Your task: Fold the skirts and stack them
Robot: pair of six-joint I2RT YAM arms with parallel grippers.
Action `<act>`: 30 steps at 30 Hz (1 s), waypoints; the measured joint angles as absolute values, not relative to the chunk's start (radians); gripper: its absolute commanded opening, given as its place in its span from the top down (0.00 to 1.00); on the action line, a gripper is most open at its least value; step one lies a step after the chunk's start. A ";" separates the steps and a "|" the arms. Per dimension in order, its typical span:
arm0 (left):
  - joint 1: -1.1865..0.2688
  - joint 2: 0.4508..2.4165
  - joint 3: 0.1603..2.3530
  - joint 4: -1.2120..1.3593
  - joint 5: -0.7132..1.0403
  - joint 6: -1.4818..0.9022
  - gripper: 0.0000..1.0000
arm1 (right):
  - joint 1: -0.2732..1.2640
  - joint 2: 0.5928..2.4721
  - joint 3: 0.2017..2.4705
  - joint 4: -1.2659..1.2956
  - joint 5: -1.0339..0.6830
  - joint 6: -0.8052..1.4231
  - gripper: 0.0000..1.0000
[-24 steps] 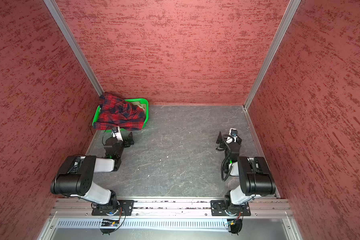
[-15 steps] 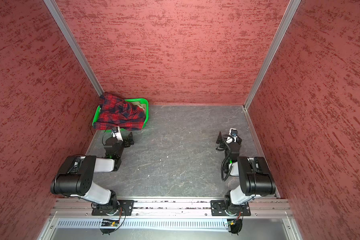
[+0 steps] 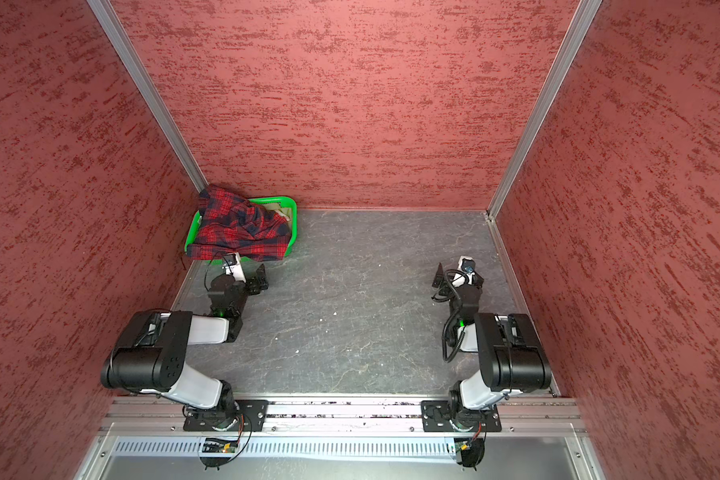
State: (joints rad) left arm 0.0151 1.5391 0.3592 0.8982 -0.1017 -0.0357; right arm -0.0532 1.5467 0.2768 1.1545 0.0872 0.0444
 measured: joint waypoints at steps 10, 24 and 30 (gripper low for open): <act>0.017 1.539 0.360 0.898 -0.090 -0.036 0.00 | -0.053 1.547 0.277 1.155 0.086 0.044 0.01; -0.007 1.539 0.353 0.915 -0.117 -0.023 0.00 | -0.053 1.547 0.259 1.174 0.070 0.041 0.01; -0.035 1.462 0.326 0.901 -0.152 -0.009 0.00 | -0.048 1.511 0.186 1.217 0.068 0.036 0.01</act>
State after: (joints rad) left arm -0.0345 1.4616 0.3260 0.9009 -0.1520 -0.0093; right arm -0.0483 1.5112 0.1864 1.2175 0.0677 0.0360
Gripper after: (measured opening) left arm 0.996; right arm 0.989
